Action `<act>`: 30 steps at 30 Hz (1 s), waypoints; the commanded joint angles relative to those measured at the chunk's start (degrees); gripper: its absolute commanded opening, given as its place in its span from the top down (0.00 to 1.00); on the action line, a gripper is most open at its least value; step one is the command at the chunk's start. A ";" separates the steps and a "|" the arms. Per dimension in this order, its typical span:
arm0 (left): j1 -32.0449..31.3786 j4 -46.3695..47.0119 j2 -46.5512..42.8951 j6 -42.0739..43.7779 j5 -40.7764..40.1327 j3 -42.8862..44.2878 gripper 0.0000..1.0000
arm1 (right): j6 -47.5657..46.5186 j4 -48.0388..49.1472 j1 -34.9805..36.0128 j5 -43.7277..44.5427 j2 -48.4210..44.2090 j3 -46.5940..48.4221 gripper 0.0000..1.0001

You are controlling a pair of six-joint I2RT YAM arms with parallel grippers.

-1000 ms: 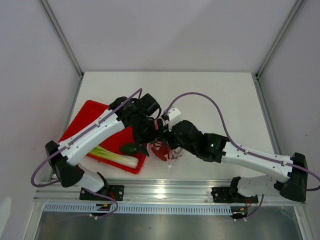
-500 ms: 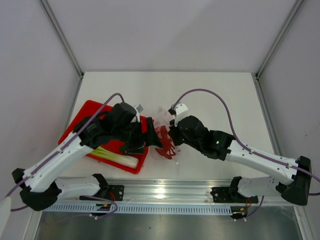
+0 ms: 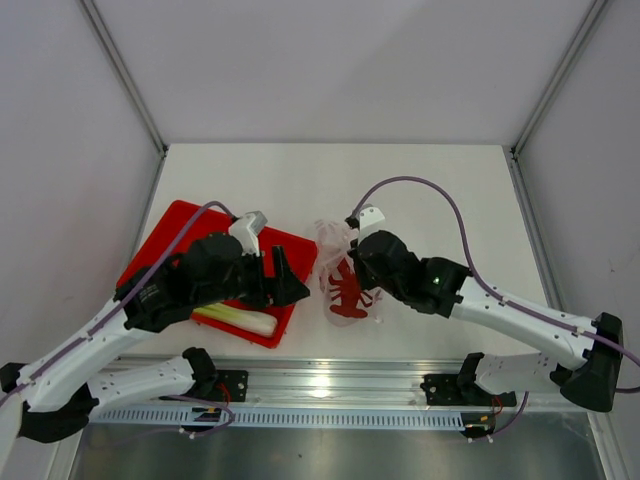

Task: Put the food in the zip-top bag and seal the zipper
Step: Place the fake lobster in the zipper food storage bag, then pick up the fake vegetable from the bin.

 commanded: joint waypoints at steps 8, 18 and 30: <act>8.86 -9.36 -0.05 -5.30 -16.93 -4.55 0.12 | 2.02 -14.10 -3.20 10.99 -2.83 7.50 1.00; 27.24 -10.70 3.57 -20.94 -7.34 -13.07 0.01 | 4.04 -17.44 -4.70 9.92 -2.40 7.68 1.00; 35.34 -8.86 12.36 -30.61 0.31 -20.11 0.01 | 2.64 -17.62 -4.79 10.36 -3.36 7.50 1.00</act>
